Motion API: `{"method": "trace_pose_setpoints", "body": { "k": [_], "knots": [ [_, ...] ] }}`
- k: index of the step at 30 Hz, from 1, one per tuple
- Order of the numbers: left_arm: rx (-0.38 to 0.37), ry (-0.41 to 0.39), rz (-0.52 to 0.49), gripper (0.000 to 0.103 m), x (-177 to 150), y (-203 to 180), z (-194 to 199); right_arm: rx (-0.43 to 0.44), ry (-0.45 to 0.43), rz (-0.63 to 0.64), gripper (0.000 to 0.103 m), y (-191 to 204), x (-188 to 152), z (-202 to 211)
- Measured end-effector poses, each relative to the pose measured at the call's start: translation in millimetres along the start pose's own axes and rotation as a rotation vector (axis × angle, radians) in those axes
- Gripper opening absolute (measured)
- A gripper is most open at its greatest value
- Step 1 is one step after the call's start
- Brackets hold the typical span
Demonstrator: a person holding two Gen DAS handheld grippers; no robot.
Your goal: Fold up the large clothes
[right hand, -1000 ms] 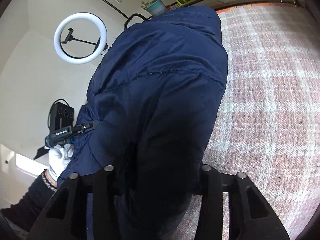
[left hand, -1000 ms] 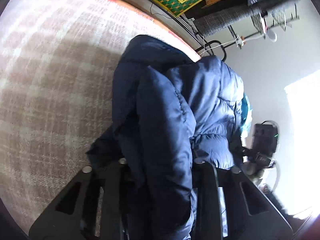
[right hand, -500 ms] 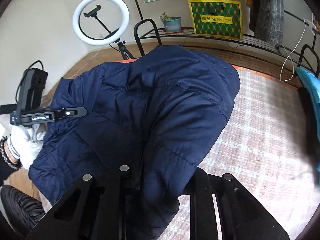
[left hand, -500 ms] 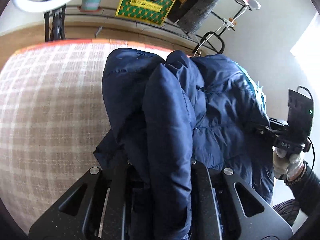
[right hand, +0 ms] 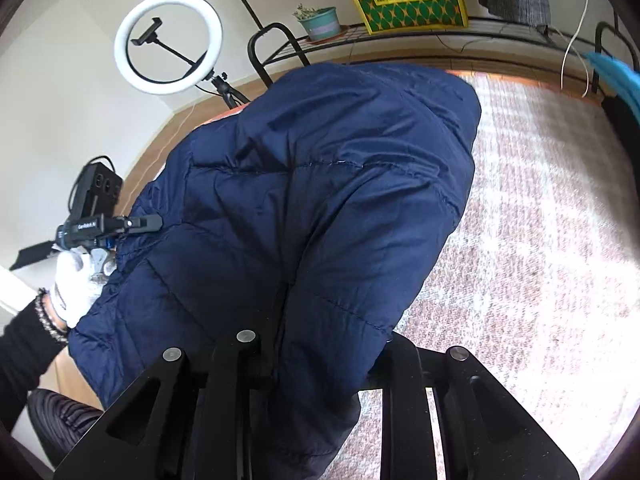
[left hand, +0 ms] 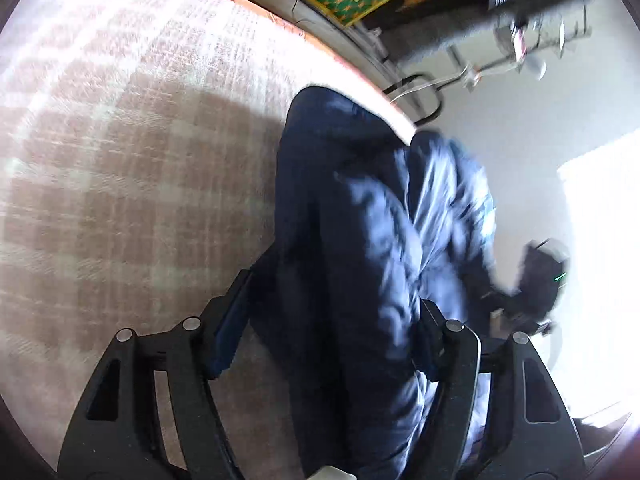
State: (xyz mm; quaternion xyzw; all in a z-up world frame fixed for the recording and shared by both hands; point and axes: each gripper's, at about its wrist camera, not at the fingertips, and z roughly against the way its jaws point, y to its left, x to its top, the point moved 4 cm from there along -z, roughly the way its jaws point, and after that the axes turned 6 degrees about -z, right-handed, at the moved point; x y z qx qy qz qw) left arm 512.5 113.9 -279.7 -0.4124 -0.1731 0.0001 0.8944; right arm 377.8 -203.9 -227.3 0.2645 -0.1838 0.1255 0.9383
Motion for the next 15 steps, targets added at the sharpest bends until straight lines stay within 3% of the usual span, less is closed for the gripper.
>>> {"method": "trace_pose_setpoints", "body": {
  "k": [2,3,4,6,10,15],
  "knots": [
    [-0.061,0.009,0.029,0.07,6.3,2.5,-6.2,0.037,0.005,-0.032,0.022,-6.1,0.5,-3.5],
    [-0.097,0.025,0.042,0.066,8.7,1.4,-13.7,0.052,0.007,-0.049,0.022,-9.1,-0.1,-4.8],
    [-0.103,0.043,0.037,0.051,10.0,-0.8,-20.5,0.068,0.008,-0.067,0.022,-11.8,-0.7,-5.7],
    [-0.103,0.066,0.015,0.039,10.3,-6.6,-32.9,0.083,0.009,-0.1,0.022,-16.4,-2.8,-8.5],
    [-0.019,0.021,-0.026,0.025,13.5,-20.9,-30.0,0.047,0.001,-0.091,0.021,-12.6,0.2,-8.4],
    [0.07,-0.03,-0.155,0.017,7.4,-65.6,-14.2,-0.058,-0.049,0.017,0.018,15.9,7.0,9.0]
  ]
}}
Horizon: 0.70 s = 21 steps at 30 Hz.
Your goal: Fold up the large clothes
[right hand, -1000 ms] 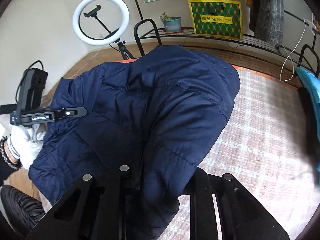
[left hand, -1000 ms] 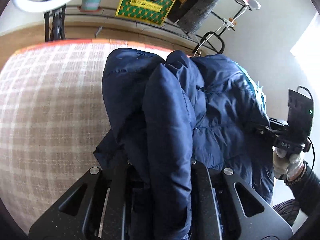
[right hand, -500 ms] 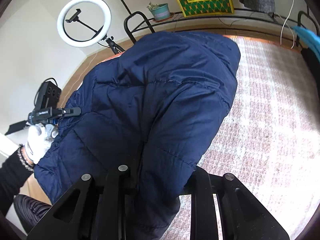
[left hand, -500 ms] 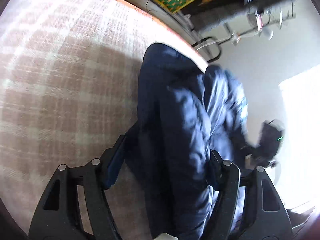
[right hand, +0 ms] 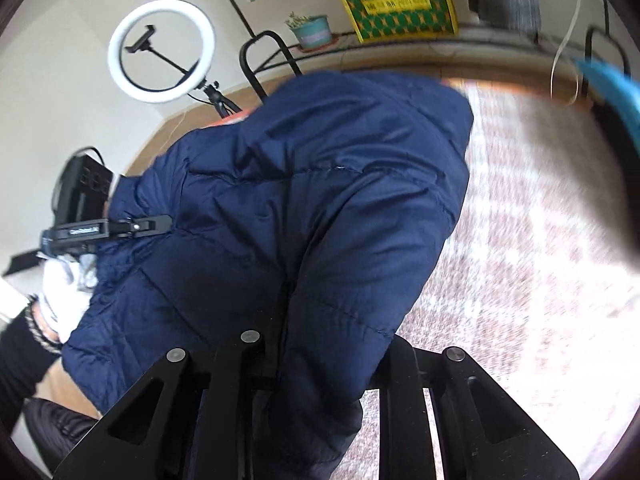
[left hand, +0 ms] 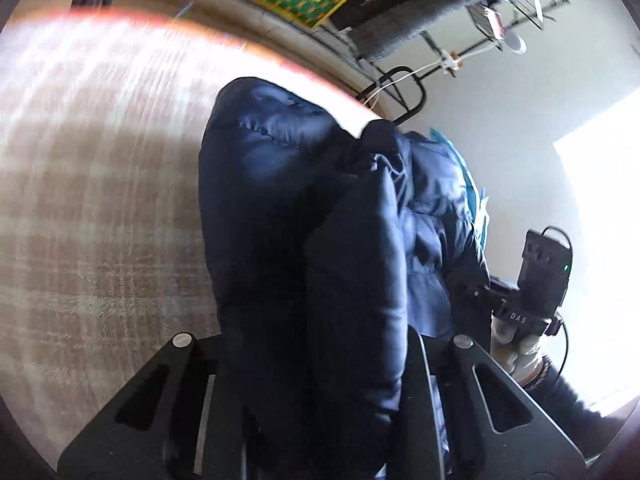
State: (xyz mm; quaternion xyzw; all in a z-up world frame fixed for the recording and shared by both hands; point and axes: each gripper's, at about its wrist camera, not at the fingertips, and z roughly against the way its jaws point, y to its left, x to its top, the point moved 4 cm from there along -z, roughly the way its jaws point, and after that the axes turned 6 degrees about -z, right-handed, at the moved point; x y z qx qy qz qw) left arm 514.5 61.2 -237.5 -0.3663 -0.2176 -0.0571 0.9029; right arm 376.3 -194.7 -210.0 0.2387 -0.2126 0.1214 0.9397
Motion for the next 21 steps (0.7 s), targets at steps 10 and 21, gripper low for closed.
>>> {"method": "trace_pose_setpoints", "body": {
  "k": [10,21],
  "knots": [
    [0.019,-0.035,-0.174,0.015,1.8,-99.0,16.7,-0.053,-0.132,0.095,0.016,22.6,6.9,78.8],
    [-0.05,-0.037,-0.296,0.014,20.2,-211.9,-40.7,-0.137,-0.238,0.134,0.016,-32.7,16.5,189.4]
  ]
}}
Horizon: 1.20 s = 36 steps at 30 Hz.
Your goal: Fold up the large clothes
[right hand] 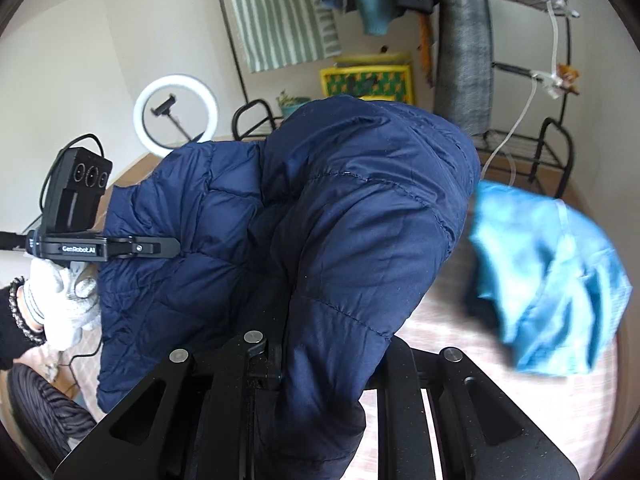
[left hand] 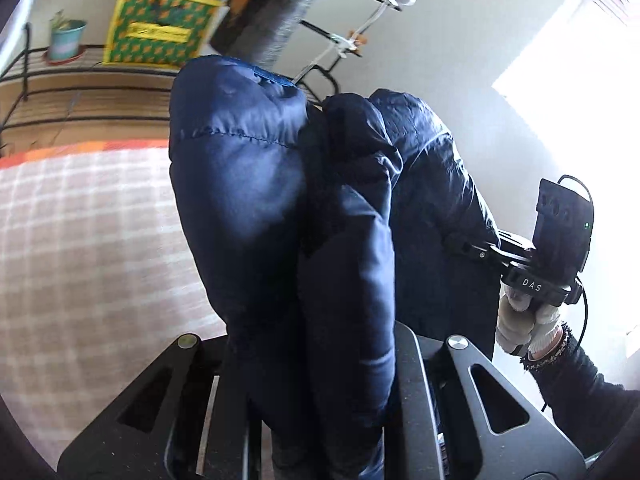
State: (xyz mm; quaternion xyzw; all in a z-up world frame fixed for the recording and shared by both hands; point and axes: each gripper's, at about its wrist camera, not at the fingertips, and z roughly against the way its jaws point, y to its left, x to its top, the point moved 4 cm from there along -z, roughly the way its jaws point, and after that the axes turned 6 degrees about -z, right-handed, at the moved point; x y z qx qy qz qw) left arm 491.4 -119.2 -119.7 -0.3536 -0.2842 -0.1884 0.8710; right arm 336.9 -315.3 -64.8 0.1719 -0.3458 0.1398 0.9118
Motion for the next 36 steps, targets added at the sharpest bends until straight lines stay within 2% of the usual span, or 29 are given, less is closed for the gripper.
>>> {"method": "trace_pose_setpoints", "body": {
  "k": [11,20,29,33,36],
  "knots": [
    [-0.073,-0.012,-0.102,0.014,75.4,-92.3,-106.9,-0.142,-0.094,-0.034,0.016,-99.8,24.7,67.8],
    [-0.105,-0.06,-0.17,0.014,138.1,-151.5,-177.4,-0.268,-0.195,-0.041,0.015,-177.7,76.2,107.5],
    [-0.061,-0.129,-0.209,0.014,194.2,-175.7,-230.8,-0.33,-0.264,-0.023,0.015,-239.0,132.0,93.8],
    [-0.046,-0.151,-0.19,0.014,200.5,-163.2,-249.4,-0.317,-0.287,-0.036,0.015,-267.7,138.5,80.7],
    [-0.028,-0.135,-0.155,0.014,197.4,-145.4,-268.7,-0.3,-0.27,-0.048,0.015,-288.0,139.6,52.9]
  ]
}}
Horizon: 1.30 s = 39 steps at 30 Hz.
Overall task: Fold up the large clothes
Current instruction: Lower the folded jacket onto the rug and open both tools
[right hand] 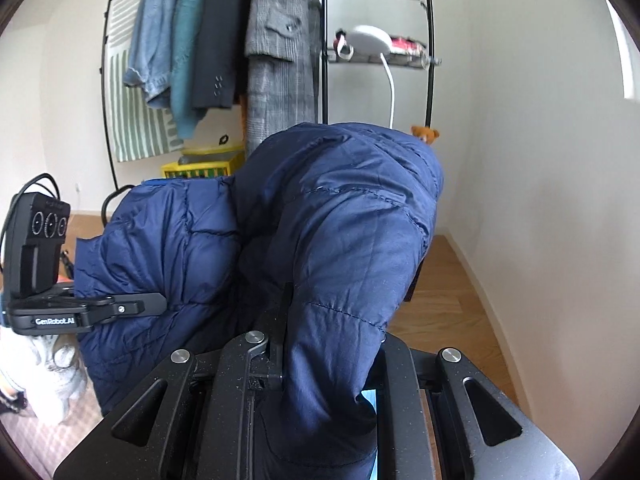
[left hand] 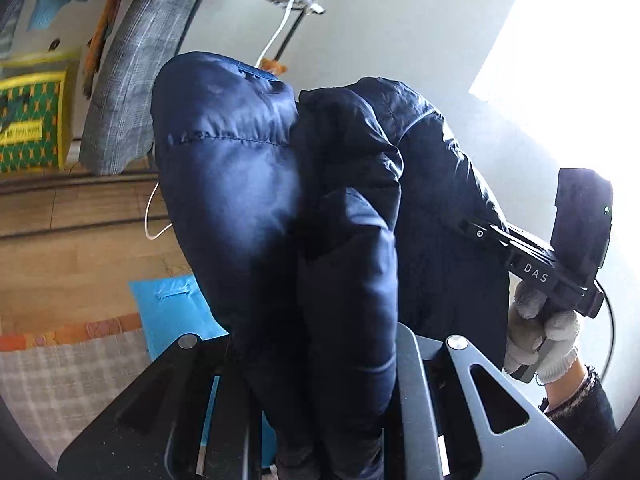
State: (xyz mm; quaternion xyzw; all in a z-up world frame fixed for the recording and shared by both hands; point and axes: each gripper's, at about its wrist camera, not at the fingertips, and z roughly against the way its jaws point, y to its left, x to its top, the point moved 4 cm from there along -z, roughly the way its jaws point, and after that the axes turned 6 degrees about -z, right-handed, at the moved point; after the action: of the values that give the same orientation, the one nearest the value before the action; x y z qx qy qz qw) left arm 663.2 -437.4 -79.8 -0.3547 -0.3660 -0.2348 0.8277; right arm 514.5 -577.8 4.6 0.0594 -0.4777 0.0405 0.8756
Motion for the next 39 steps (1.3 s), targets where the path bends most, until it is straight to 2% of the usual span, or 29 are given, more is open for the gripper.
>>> {"method": "trace_pose_setpoints", "body": {
  "k": [4,7,9,12,14,15,17,19,20,21,23,24,26,28,29,32,36,39],
  "knots": [
    [0.067,0.052,0.023,0.014,-25.9,25.9,-26.6,-0.057,0.07,0.012,0.017,-10.0,-24.2,-43.1],
    [0.112,0.108,0.092,0.014,-45.3,53.2,-46.6,-0.205,0.167,0.045,0.029,-21.6,-49.7,-81.3],
    [0.151,0.125,0.116,0.014,-56.9,66.6,-52.9,-0.298,0.263,0.069,0.03,-29.9,-69.6,-106.4],
    [0.171,0.133,0.114,0.015,-66.7,72.6,-54.9,-0.342,0.311,0.094,0.034,-33.4,-83.1,-120.8],
    [0.148,0.124,0.165,0.015,-67.8,77.0,-54.1,-0.34,0.305,0.082,0.034,-34.2,-80.0,-121.4],
    [0.127,0.119,0.217,0.015,-65.7,85.1,-53.8,-0.326,0.304,0.054,0.034,-36.8,-78.0,-119.9],
    [0.13,0.122,0.238,0.015,-69.3,88.3,-50.8,-0.273,0.31,-0.009,0.034,-44.9,-68.0,-119.3],
    [0.145,0.129,0.226,0.015,-71.3,88.3,-51.0,-0.177,0.331,-0.119,0.042,-57.8,-64.1,-113.3],
    [0.147,0.128,0.23,0.015,-71.5,89.8,-51.2,-0.138,0.33,-0.188,0.05,-68.4,-58.8,-110.7],
    [0.147,0.126,0.24,0.015,-70.9,92.3,-53.3,-0.13,0.316,-0.255,0.053,-81.1,-56.7,-106.0],
    [0.158,0.128,0.242,0.021,-67.8,94.0,-56.5,-0.167,0.251,-0.342,0.054,-102.0,-52.8,-86.9],
    [0.181,0.13,0.23,0.028,-67.9,93.7,-57.1,-0.166,0.219,-0.36,0.054,-107.0,-51.9,-74.8],
    [0.23,0.138,0.209,0.042,-64.6,95.8,-58.3,-0.168,0.179,-0.348,0.054,-107.2,-51.9,-55.2],
    [0.284,0.138,0.215,0.061,-62.2,102.2,-55.1,-0.163,0.166,-0.297,0.054,-96.7,-55.2,-39.1],
    [0.317,0.123,0.222,0.063,-60.4,106.0,-49.5,-0.159,0.17,-0.261,0.054,-88.9,-57.1,-36.1],
    [0.385,0.108,0.197,0.064,-56.1,112.1,-37.7,-0.17,0.184,-0.163,0.054,-67.4,-64.2,-28.1],
    [0.517,0.129,0.069,0.064,-53.3,101.8,-22.2,-0.181,0.2,-0.117,0.054,-49.8,-65.0,-31.3],
    [0.516,0.115,0.051,0.064,-45.4,90.5,1.5,-0.182,0.188,-0.114,0.054,-39.7,-60.8,-26.0]
  ]
}}
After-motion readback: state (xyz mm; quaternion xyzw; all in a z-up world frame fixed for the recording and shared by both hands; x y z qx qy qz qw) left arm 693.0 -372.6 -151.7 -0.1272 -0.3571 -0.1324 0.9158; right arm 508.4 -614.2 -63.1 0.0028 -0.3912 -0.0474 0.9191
